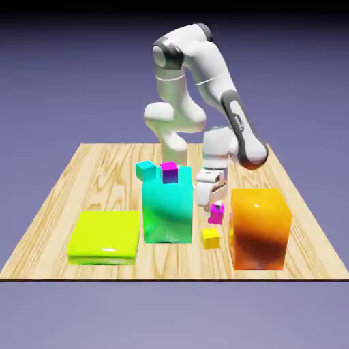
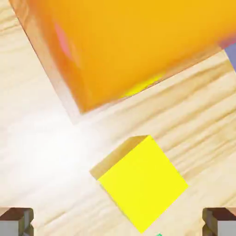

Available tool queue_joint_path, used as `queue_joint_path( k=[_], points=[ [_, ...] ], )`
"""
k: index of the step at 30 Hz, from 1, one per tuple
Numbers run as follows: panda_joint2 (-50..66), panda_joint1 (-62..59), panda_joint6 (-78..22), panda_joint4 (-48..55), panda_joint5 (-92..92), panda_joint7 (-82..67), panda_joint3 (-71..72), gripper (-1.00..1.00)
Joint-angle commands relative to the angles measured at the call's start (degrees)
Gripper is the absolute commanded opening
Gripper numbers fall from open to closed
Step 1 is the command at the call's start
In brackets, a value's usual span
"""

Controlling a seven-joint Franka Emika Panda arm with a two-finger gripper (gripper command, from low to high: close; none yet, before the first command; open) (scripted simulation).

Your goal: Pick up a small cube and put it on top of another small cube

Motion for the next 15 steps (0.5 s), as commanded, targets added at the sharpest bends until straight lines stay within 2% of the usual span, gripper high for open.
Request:
queue_joint_path(
  k=[1,8,15],
  points=[
    [0.93,-0.28,0.80,0.06,2.15,-2.50,1.14,0.00],
    [6.80,-1.70,6.06,0.47,15.32,-18.08,7.30,0.00],
    [9.68,10.74,0.83,-1.11,3.29,-5.26,-5.02,0.00]
  ],
)
